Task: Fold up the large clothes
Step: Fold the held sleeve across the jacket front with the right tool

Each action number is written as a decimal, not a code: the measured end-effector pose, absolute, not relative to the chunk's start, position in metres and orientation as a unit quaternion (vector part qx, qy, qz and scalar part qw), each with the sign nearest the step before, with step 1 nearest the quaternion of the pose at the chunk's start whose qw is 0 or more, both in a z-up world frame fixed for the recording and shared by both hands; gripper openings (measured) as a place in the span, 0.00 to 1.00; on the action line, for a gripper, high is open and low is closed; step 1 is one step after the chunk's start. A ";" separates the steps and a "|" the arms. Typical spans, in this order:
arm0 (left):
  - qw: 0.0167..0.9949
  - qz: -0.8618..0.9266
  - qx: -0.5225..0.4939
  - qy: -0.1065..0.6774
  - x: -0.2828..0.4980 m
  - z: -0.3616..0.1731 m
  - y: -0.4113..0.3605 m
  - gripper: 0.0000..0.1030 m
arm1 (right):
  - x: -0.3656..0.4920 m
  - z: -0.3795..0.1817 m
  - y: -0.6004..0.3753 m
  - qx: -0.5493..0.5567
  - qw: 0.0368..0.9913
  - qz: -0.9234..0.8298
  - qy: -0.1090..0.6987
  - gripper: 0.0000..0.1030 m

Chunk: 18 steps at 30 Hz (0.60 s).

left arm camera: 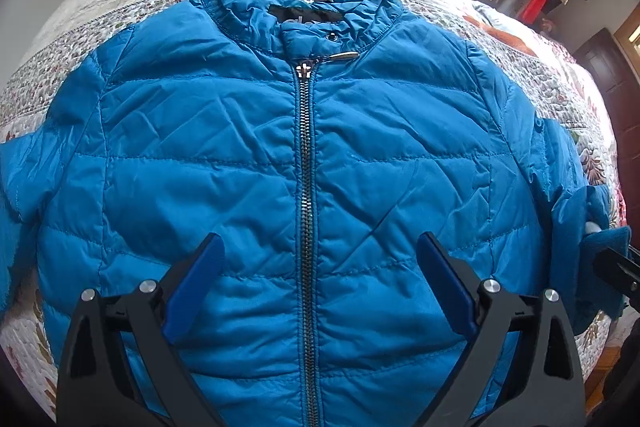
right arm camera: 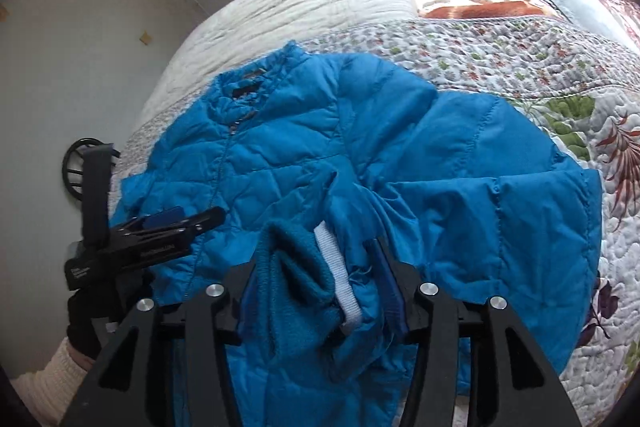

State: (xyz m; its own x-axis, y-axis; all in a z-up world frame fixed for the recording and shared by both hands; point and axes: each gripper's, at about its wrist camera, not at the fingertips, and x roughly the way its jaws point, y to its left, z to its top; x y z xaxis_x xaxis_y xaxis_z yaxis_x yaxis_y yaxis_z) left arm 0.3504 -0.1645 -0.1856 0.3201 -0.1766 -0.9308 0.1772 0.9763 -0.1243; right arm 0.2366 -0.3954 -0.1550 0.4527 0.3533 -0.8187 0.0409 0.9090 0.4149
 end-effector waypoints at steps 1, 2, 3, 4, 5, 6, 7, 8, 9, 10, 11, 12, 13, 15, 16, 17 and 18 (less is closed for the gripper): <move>0.812 -0.114 -0.003 0.572 0.349 -0.183 -0.166 0.93 | 0.232 -0.149 -0.396 0.190 0.834 0.094 0.509 0.50; 0.812 -0.121 -0.006 0.571 0.346 -0.180 -0.167 0.93 | 0.226 -0.143 -0.398 0.191 0.838 0.091 0.503 0.50; 0.812 -0.130 -0.010 0.569 0.344 -0.177 -0.169 0.93 | 0.221 -0.137 -0.404 0.200 0.841 0.088 0.496 0.50; 0.811 -0.138 -0.014 0.569 0.342 -0.174 -0.171 0.93 | 0.215 -0.132 -0.411 0.217 0.841 0.089 0.488 0.51; 0.809 -0.146 -0.019 0.569 0.340 -0.172 -0.173 0.93 | 0.208 -0.127 -0.420 0.239 0.839 0.095 0.479 0.51; 0.807 -0.157 -0.027 0.569 0.338 -0.170 -0.176 0.93 | 0.200 -0.124 -0.430 0.256 0.840 0.094 0.470 0.52; 0.803 -0.168 -0.035 0.571 0.336 -0.169 -0.180 0.93 | 0.195 -0.123 -0.439 0.258 0.841 0.073 0.469 0.52; 0.799 -0.178 -0.040 0.573 0.334 -0.169 -0.185 0.93 | 0.191 -0.125 -0.449 0.244 0.842 0.033 0.479 0.52; 0.795 -0.186 -0.040 0.576 0.333 -0.170 -0.192 0.93 | 0.190 -0.130 -0.458 0.222 0.840 -0.015 0.495 0.52; 0.792 -0.191 -0.033 0.578 0.331 -0.171 -0.201 0.93 | 0.189 -0.137 -0.466 0.207 0.834 -0.051 0.510 0.52; 0.792 -0.191 -0.022 0.580 0.329 -0.174 -0.209 0.93 | 0.187 -0.147 -0.473 0.206 0.825 -0.070 0.522 0.52; 0.790 -0.191 -0.015 0.583 0.328 -0.177 -0.217 0.93 | 0.185 -0.156 -0.480 0.210 0.816 -0.079 0.533 0.52; 0.786 -0.195 -0.014 0.586 0.327 -0.179 -0.223 0.93 | 0.184 -0.165 -0.484 0.214 0.809 -0.086 0.542 0.52; 0.781 -0.202 -0.014 0.591 0.324 -0.182 -0.235 0.93 | 0.182 -0.178 -0.485 0.212 0.803 -0.088 0.550 0.52; 0.782 -0.201 -0.010 0.590 0.323 -0.183 -0.240 0.93 | 0.182 -0.183 -0.484 0.210 0.802 -0.088 0.552 0.52; 0.784 -0.199 -0.004 0.588 0.322 -0.184 -0.245 0.93 | 0.183 -0.187 -0.483 0.207 0.801 -0.091 0.554 0.52; 0.785 -0.199 0.001 0.587 0.321 -0.185 -0.250 0.93 | 0.183 -0.191 -0.483 0.205 0.800 -0.094 0.556 0.52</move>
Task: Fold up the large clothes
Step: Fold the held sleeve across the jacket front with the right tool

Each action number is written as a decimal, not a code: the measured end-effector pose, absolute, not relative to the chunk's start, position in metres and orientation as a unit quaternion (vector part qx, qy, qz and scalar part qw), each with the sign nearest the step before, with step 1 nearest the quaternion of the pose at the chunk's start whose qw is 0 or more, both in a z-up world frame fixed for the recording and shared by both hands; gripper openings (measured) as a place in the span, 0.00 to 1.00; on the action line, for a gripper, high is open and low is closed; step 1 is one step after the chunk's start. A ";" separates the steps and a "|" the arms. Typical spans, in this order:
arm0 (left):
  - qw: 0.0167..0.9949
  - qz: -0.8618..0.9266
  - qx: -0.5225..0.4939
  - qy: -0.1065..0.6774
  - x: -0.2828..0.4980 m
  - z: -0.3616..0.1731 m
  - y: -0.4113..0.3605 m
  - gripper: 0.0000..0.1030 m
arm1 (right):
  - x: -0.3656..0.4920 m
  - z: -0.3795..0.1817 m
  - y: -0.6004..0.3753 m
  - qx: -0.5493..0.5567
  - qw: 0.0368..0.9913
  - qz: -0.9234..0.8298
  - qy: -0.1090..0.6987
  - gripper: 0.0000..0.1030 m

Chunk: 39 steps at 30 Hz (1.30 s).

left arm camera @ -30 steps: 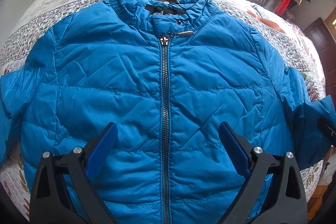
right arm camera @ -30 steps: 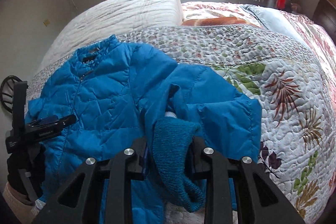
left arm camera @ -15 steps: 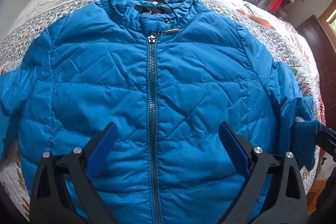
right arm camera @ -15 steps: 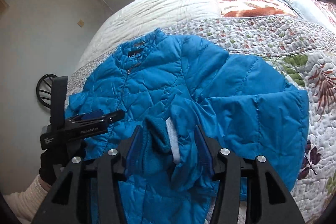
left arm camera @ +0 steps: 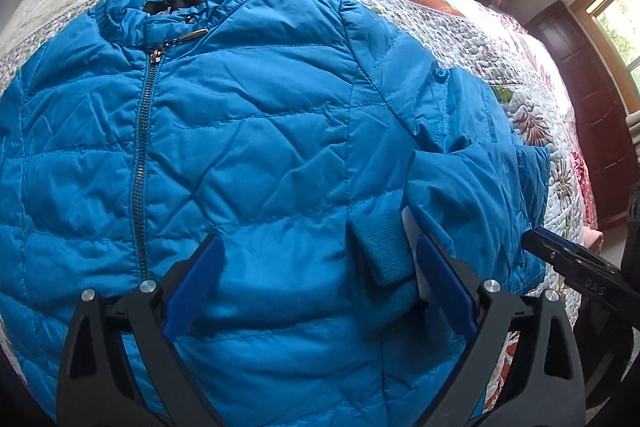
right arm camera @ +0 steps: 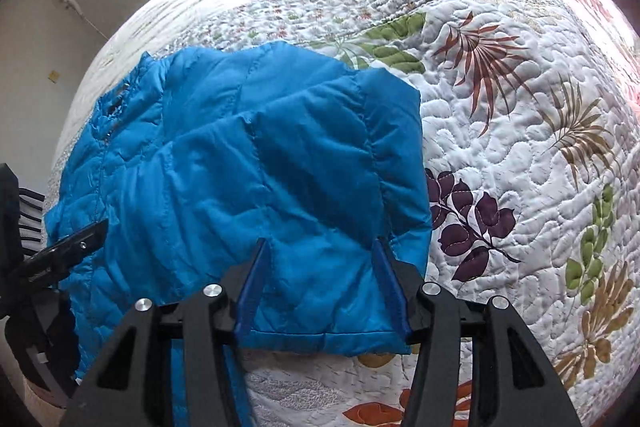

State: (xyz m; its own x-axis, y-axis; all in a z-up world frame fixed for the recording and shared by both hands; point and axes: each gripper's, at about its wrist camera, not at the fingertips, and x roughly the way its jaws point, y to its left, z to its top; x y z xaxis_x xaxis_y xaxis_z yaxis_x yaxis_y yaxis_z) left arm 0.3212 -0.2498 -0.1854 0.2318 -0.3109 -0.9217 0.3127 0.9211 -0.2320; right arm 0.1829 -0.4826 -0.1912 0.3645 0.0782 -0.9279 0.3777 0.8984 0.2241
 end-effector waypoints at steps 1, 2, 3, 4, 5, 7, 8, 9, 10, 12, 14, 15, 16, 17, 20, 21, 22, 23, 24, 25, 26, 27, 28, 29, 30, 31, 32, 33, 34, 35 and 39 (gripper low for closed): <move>0.784 -0.198 0.004 0.588 0.321 -0.186 -0.254 0.93 | 0.185 -0.194 -0.482 0.205 0.799 -0.094 0.557 0.52; 0.784 -0.198 0.005 0.588 0.320 -0.186 -0.257 0.93 | 0.186 -0.197 -0.483 0.207 0.798 -0.095 0.557 0.52; 0.784 -0.197 0.004 0.589 0.319 -0.185 -0.259 0.92 | 0.187 -0.199 -0.484 0.210 0.798 -0.094 0.557 0.52; 0.784 -0.198 0.005 0.588 0.318 -0.185 -0.260 0.92 | 0.186 -0.200 -0.485 0.212 0.798 -0.094 0.556 0.52; 0.784 -0.201 0.005 0.587 0.316 -0.185 -0.259 0.92 | 0.187 -0.201 -0.486 0.214 0.798 -0.094 0.556 0.52; 0.785 -0.199 0.010 0.587 0.314 -0.185 -0.262 0.92 | 0.189 -0.202 -0.487 0.216 0.798 -0.093 0.555 0.52; 0.783 -0.198 0.011 0.589 0.315 -0.187 -0.263 0.92 | 0.189 -0.203 -0.487 0.214 0.798 -0.092 0.556 0.52; 0.781 -0.199 0.010 0.592 0.317 -0.189 -0.265 0.92 | 0.190 -0.203 -0.486 0.210 0.798 -0.093 0.557 0.53; 0.778 -0.198 0.008 0.596 0.320 -0.193 -0.265 0.92 | 0.191 -0.203 -0.485 0.207 0.799 -0.093 0.557 0.53; 0.775 -0.196 0.004 0.601 0.323 -0.197 -0.267 0.93 | 0.192 -0.203 -0.482 0.202 0.801 -0.095 0.556 0.53; 0.775 -0.196 0.003 0.601 0.324 -0.197 -0.268 0.92 | 0.192 -0.201 -0.481 0.202 0.803 -0.092 0.554 0.53; 0.776 -0.200 0.000 0.598 0.324 -0.196 -0.269 0.75 | 0.191 -0.200 -0.481 0.204 0.802 -0.090 0.553 0.53; 0.776 -0.206 -0.003 0.596 0.323 -0.196 -0.269 0.56 | 0.191 -0.199 -0.482 0.208 0.802 -0.089 0.553 0.53; 0.771 -0.217 -0.011 0.598 0.324 -0.196 -0.271 0.28 | 0.191 -0.198 -0.482 0.211 0.802 -0.087 0.551 0.53; 0.770 -0.231 -0.035 0.593 0.322 -0.191 -0.274 0.06 | 0.190 -0.191 -0.481 0.220 0.806 -0.074 0.545 0.52; 0.779 -0.228 -0.032 0.583 0.320 -0.187 -0.274 0.04 | 0.189 -0.187 -0.480 0.220 0.808 -0.069 0.543 0.52; 0.786 -0.228 -0.034 0.574 0.319 -0.182 -0.272 0.04 | 0.189 -0.182 -0.478 0.218 0.810 -0.067 0.540 0.52; 0.791 -0.228 -0.041 0.567 0.318 -0.178 -0.268 0.04 | 0.187 -0.177 -0.477 0.215 0.814 -0.064 0.536 0.52; 0.796 -0.227 -0.052 0.559 0.319 -0.172 -0.261 0.04 | 0.186 -0.172 -0.476 0.211 0.818 -0.063 0.532 0.52; 0.800 -0.227 -0.057 0.553 0.319 -0.166 -0.255 0.03 | 0.185 -0.166 -0.475 0.208 0.822 -0.063 0.526 0.52; 0.806 -0.224 -0.058 0.545 0.320 -0.160 -0.249 0.03 | 0.184 -0.159 -0.475 0.206 0.827 -0.063 0.519 0.52; 0.813 -0.218 -0.054 0.537 0.321 -0.153 -0.242 0.03 | 0.182 -0.152 -0.476 0.208 0.832 -0.061 0.511 0.52; 0.820 -0.213 -0.050 0.528 0.321 -0.146 -0.235 0.03 | 0.181 -0.146 -0.477 0.211 0.836 -0.059 0.504 0.52; 0.825 -0.212 -0.049 0.522 0.322 -0.140 -0.226 0.03 | 0.181 -0.141 -0.478 0.216 0.838 -0.057 0.498 0.52; 0.829 -0.210 -0.049 0.517 0.324 -0.134 -0.217 0.03 | 0.181 -0.137 -0.480 0.220 0.840 -0.057 0.493 0.52; 0.833 -0.204 -0.048 0.513 0.326 -0.128 -0.207 0.03 | 0.182 -0.134 -0.482 0.222 0.841 -0.058 0.490 0.52; 0.839 -0.195 -0.046 0.507 0.329 -0.122 -0.196 0.03 | 0.184 -0.132 -0.483 0.223 0.842 -0.059 0.488 0.52; 0.847 -0.182 -0.044 0.498 0.331 -0.117 -0.184 0.03 | 0.186 -0.131 -0.483 0.222 0.842 -0.061 0.488 0.52; 0.855 -0.167 -0.041 0.489 0.333 -0.111 -0.172 0.03 | 0.188 -0.131 -0.482 0.219 0.842 -0.062 0.490 0.52; 0.862 -0.154 -0.037 0.481 0.335 -0.106 -0.158 0.03 | 0.190 -0.132 -0.480 0.216 0.841 -0.060 0.493 0.52; 0.867 -0.123 -0.045 0.480 0.350 -0.100 -0.112 0.03 | 0.204 -0.146 -0.465 0.209 0.829 -0.048 0.516 0.52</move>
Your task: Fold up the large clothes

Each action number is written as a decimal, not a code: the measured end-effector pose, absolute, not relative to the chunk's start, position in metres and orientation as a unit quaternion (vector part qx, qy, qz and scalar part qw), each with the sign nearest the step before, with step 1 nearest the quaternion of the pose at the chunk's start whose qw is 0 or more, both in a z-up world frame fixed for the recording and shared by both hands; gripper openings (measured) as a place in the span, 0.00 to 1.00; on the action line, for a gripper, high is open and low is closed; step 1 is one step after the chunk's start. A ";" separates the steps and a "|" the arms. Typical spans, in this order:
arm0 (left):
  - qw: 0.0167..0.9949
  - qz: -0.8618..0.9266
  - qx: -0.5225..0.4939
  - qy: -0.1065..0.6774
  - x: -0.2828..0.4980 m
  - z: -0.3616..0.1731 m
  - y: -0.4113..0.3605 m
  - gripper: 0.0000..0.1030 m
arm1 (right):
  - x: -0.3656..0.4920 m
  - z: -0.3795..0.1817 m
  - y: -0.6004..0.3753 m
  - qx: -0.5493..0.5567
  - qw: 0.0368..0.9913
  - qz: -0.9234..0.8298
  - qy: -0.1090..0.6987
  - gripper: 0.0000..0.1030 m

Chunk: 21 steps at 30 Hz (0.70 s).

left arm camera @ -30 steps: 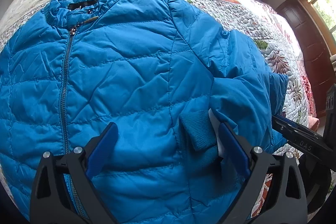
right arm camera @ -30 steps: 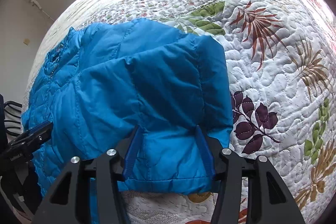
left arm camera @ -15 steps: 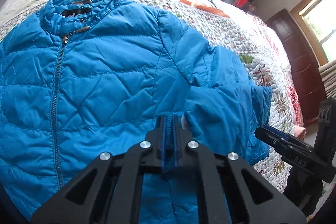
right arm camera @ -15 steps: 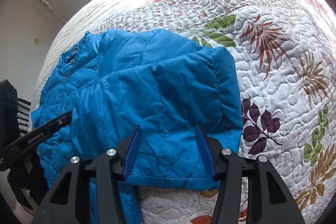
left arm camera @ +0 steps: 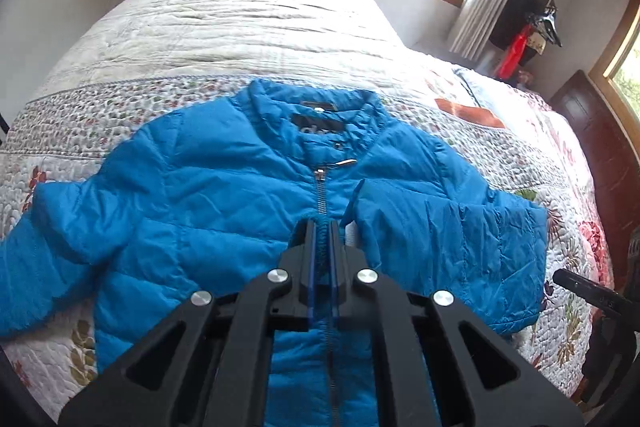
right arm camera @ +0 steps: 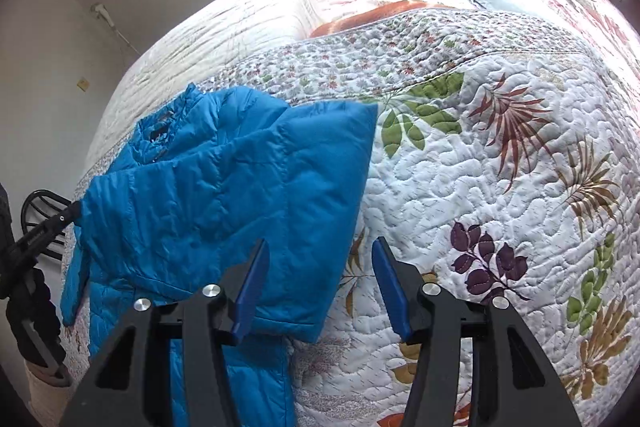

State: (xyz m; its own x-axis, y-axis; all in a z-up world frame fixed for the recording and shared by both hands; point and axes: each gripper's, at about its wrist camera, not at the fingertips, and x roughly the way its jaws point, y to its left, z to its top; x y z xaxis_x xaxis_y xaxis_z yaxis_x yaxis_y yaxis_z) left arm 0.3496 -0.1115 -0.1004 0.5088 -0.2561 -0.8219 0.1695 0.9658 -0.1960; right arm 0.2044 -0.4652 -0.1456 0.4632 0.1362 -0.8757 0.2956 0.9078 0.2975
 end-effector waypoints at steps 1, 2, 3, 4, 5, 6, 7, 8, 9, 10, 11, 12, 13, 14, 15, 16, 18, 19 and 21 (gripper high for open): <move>0.869 -0.113 -0.044 0.480 0.353 -0.102 -0.102 0.03 | 0.207 -0.150 -0.460 0.208 0.827 -0.041 0.521 0.52; 0.870 -0.102 -0.042 0.480 0.354 -0.104 -0.094 0.03 | 0.212 -0.154 -0.453 0.206 0.825 -0.033 0.526 0.52; 0.872 -0.091 -0.039 0.480 0.357 -0.106 -0.085 0.03 | 0.216 -0.158 -0.447 0.204 0.822 -0.025 0.531 0.52; 0.872 -0.082 -0.037 0.480 0.359 -0.109 -0.077 0.03 | 0.221 -0.162 -0.440 0.202 0.820 -0.018 0.536 0.52; 0.872 -0.072 -0.037 0.483 0.363 -0.112 -0.069 0.03 | 0.226 -0.166 -0.434 0.203 0.816 -0.011 0.540 0.52; 0.871 -0.066 -0.037 0.486 0.364 -0.116 -0.062 0.03 | 0.231 -0.170 -0.428 0.204 0.814 -0.004 0.545 0.52; 0.869 -0.060 -0.036 0.490 0.367 -0.121 -0.057 0.03 | 0.235 -0.174 -0.423 0.204 0.811 0.001 0.549 0.52; 0.867 -0.052 -0.032 0.494 0.370 -0.126 -0.052 0.03 | 0.240 -0.178 -0.418 0.203 0.807 0.004 0.554 0.52; 0.866 -0.044 -0.026 0.497 0.372 -0.133 -0.049 0.03 | 0.245 -0.182 -0.413 0.202 0.804 0.005 0.560 0.52; 0.864 -0.036 -0.021 0.501 0.375 -0.140 -0.046 0.03 | 0.249 -0.187 -0.409 0.199 0.800 0.005 0.566 0.52; 0.862 -0.031 -0.017 0.505 0.375 -0.148 -0.043 0.03 | 0.253 -0.192 -0.404 0.191 0.797 -0.001 0.572 0.51; 0.858 -0.027 -0.016 0.513 0.379 -0.156 -0.039 0.03 | 0.256 -0.196 -0.399 0.176 0.796 -0.008 0.579 0.51; 0.854 -0.026 -0.018 0.520 0.380 -0.164 -0.035 0.03 | 0.258 -0.199 -0.394 0.160 0.795 -0.015 0.585 0.51; 0.849 -0.026 -0.020 0.527 0.382 -0.171 -0.032 0.04 | 0.260 -0.202 -0.390 0.147 0.795 -0.020 0.588 0.51; 0.847 -0.027 -0.020 0.530 0.383 -0.177 -0.031 0.04 | 0.262 -0.204 -0.387 0.143 0.793 -0.024 0.591 0.52; 0.846 -0.029 -0.018 0.532 0.384 -0.181 -0.031 0.04 | 0.264 -0.206 -0.387 0.142 0.791 -0.027 0.594 0.53; 0.846 -0.033 -0.019 0.531 0.383 -0.182 -0.030 0.07 | 0.265 -0.205 -0.387 0.145 0.788 -0.028 0.597 0.53; 0.845 -0.036 -0.026 0.533 0.383 -0.181 -0.028 0.09 | 0.266 -0.204 -0.387 0.146 0.789 -0.027 0.597 0.54; 0.837 -0.043 -0.054 0.542 0.381 -0.176 -0.020 0.21 | 0.263 -0.200 -0.388 0.149 0.790 -0.020 0.594 0.56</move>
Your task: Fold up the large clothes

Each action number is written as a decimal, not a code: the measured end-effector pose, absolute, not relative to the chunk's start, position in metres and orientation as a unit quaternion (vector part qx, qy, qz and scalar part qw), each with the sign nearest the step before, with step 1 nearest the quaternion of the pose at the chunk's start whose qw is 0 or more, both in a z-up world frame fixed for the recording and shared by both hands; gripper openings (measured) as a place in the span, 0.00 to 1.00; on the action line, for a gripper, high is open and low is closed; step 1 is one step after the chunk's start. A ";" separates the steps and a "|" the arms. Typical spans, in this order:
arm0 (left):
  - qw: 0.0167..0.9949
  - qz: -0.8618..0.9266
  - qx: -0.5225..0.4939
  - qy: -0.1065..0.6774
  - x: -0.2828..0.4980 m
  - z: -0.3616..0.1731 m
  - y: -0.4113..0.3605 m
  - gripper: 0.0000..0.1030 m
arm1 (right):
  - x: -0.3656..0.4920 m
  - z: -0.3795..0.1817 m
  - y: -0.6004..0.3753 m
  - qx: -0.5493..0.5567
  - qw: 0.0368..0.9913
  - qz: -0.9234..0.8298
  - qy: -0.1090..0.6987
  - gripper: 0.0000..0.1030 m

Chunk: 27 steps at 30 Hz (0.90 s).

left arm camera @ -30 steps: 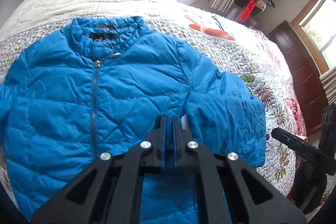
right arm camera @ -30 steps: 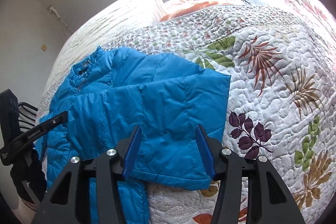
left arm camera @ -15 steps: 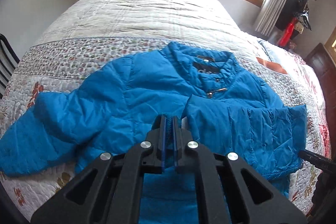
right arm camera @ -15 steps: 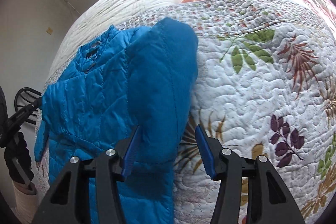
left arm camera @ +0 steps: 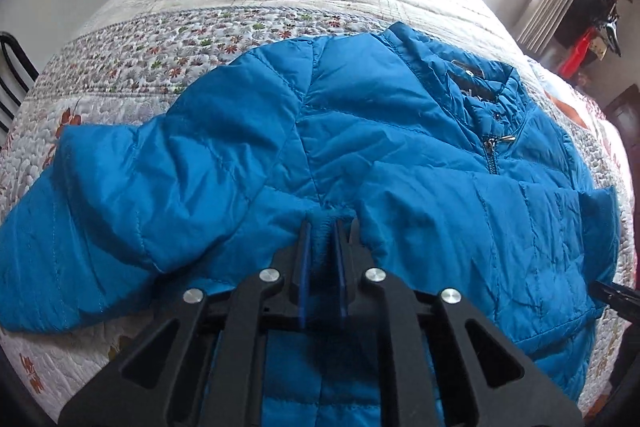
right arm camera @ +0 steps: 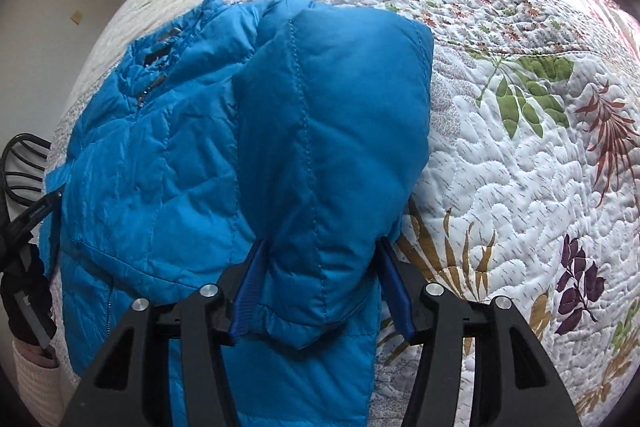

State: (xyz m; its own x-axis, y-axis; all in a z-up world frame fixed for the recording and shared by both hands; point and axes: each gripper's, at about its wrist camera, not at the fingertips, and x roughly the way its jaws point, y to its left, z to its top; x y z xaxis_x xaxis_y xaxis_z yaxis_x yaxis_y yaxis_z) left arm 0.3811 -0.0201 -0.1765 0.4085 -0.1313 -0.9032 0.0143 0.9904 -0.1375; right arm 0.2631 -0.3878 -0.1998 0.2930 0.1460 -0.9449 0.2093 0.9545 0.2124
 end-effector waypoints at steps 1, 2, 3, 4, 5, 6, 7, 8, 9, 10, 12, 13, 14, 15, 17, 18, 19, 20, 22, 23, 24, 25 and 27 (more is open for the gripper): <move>0.834 -0.046 -0.069 0.546 0.380 -0.174 -0.015 0.25 | 0.261 -0.197 -0.389 0.155 0.790 -0.017 0.593 0.57; 0.831 -0.045 -0.081 0.549 0.377 -0.172 -0.011 0.31 | 0.258 -0.195 -0.390 0.164 0.791 -0.010 0.589 0.57; 0.828 -0.045 -0.091 0.552 0.375 -0.171 -0.007 0.36 | 0.253 -0.191 -0.395 0.173 0.792 -0.005 0.585 0.57; 0.825 -0.048 -0.101 0.554 0.372 -0.170 -0.005 0.36 | 0.252 -0.189 -0.398 0.184 0.793 0.000 0.581 0.57; 0.823 -0.052 -0.110 0.555 0.369 -0.169 -0.004 0.37 | 0.251 -0.188 -0.402 0.198 0.792 0.005 0.578 0.57; 0.821 -0.053 -0.114 0.557 0.365 -0.168 -0.004 0.37 | 0.251 -0.188 -0.405 0.211 0.790 0.010 0.575 0.57; 0.820 -0.054 -0.117 0.558 0.363 -0.169 -0.005 0.38 | 0.252 -0.188 -0.408 0.221 0.789 0.011 0.574 0.57; 0.819 -0.052 -0.118 0.560 0.360 -0.169 -0.006 0.42 | 0.253 -0.188 -0.411 0.227 0.787 0.011 0.573 0.57; 0.818 -0.050 -0.117 0.561 0.358 -0.169 -0.006 0.45 | 0.254 -0.188 -0.412 0.230 0.787 0.010 0.572 0.57; 0.819 -0.048 -0.117 0.560 0.357 -0.170 -0.007 0.47 | 0.255 -0.188 -0.412 0.231 0.786 0.010 0.573 0.57; 0.819 -0.043 -0.120 0.560 0.352 -0.169 -0.005 0.48 | 0.259 -0.189 -0.410 0.227 0.785 0.010 0.576 0.57; 0.817 -0.045 -0.131 0.559 0.350 -0.168 -0.002 0.48 | 0.261 -0.189 -0.408 0.221 0.785 0.009 0.578 0.57; 0.817 -0.046 -0.144 0.557 0.346 -0.166 0.001 0.48 | 0.263 -0.189 -0.405 0.215 0.786 0.007 0.580 0.57; 0.819 -0.046 -0.157 0.550 0.341 -0.163 0.005 0.51 | 0.266 -0.190 -0.402 0.209 0.786 0.006 0.582 0.57; 0.823 -0.044 -0.175 0.538 0.334 -0.158 0.010 0.62 | 0.268 -0.191 -0.399 0.204 0.787 0.006 0.582 0.57; 0.823 -0.044 -0.178 0.538 0.333 -0.159 0.009 0.64 | 0.269 -0.192 -0.398 0.204 0.787 0.006 0.583 0.57; 0.819 -0.048 -0.175 0.544 0.333 -0.162 0.005 0.64 | 0.271 -0.193 -0.396 0.202 0.787 0.005 0.583 0.57; 0.814 -0.054 -0.171 0.553 0.335 -0.166 -0.001 0.64 | 0.272 -0.194 -0.394 0.199 0.787 0.003 0.584 0.57; 0.806 -0.057 -0.162 0.566 0.339 -0.175 -0.013 0.64 | 0.275 -0.195 -0.391 0.194 0.787 0.000 0.585 0.57; 0.806 -0.056 -0.158 0.568 0.342 -0.179 -0.018 0.63 | 0.276 -0.195 -0.389 0.192 0.787 -0.002 0.586 0.57; 0.807 -0.052 -0.153 0.569 0.344 -0.184 -0.022 0.59 | 0.277 -0.194 -0.388 0.189 0.788 -0.002 0.587 0.57; 0.806 -0.046 -0.148 0.571 0.347 -0.188 -0.024 0.55 | 0.278 -0.194 -0.386 0.186 0.788 -0.002 0.587 0.56; 0.801 -0.056 -0.170 0.571 0.351 -0.192 -0.025 0.27 | 0.279 -0.190 -0.384 0.185 0.790 0.001 0.585 0.53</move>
State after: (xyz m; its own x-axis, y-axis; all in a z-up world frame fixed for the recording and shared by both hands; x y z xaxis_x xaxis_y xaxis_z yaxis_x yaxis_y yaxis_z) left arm 0.3514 -0.0249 -0.1919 0.3411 -0.2844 -0.8960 -0.1036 0.9360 -0.3366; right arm 0.2785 -0.3844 -0.1903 0.3161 0.2177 -0.9234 0.2141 0.9318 0.2930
